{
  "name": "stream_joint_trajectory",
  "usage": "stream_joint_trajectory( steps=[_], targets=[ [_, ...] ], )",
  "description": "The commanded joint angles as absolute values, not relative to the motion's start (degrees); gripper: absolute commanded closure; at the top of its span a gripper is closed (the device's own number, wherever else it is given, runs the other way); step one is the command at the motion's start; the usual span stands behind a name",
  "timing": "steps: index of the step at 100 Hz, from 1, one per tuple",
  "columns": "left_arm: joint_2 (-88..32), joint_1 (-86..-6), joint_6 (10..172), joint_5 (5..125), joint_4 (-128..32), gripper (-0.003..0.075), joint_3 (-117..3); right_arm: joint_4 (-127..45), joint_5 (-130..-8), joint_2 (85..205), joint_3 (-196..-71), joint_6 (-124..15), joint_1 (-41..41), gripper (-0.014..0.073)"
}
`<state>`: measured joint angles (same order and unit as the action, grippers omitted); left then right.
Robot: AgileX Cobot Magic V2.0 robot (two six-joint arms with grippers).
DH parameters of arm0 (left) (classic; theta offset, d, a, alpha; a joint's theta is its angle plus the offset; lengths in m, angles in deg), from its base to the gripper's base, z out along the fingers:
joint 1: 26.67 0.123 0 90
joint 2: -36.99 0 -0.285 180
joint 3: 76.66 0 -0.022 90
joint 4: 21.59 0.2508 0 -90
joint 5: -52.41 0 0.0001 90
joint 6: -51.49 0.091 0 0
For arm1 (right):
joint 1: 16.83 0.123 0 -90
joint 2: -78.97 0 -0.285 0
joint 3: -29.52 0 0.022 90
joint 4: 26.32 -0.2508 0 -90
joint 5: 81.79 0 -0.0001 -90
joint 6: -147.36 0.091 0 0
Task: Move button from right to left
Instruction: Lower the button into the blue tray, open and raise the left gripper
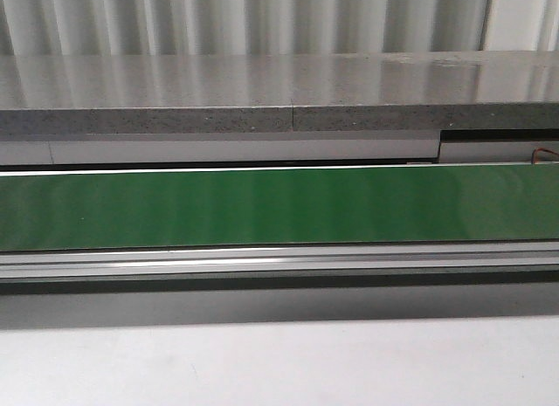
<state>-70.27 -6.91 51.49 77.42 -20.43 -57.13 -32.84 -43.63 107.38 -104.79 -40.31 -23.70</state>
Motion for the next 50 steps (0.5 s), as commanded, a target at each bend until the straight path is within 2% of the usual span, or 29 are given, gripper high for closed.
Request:
stream_joint_trajectory(
  steps=[1, 20, 42, 50],
  targets=[
    [-68.63, -6.65, 51.95, 74.48, -21.26, 0.0739, -58.82, -32.58, -47.78, 107.68, -106.30, -40.62, -23.80, 0.0662],
    [-68.79, -6.57, 52.71, 74.34, -21.92, 0.0713, -58.82, -32.58, -47.78, 107.68, -106.30, -40.62, -23.80, 0.0662],
    [-68.79, -6.57, 52.71, 74.55, -21.59, 0.0493, -58.82, -32.58, -47.78, 107.68, -106.30, -40.62, -23.80, 0.0662],
    [-68.79, -6.57, 52.71, 74.55, -21.59, 0.0438, -58.82, -32.58, -47.78, 107.68, -106.30, -40.62, -23.80, 0.0662]
  ],
)
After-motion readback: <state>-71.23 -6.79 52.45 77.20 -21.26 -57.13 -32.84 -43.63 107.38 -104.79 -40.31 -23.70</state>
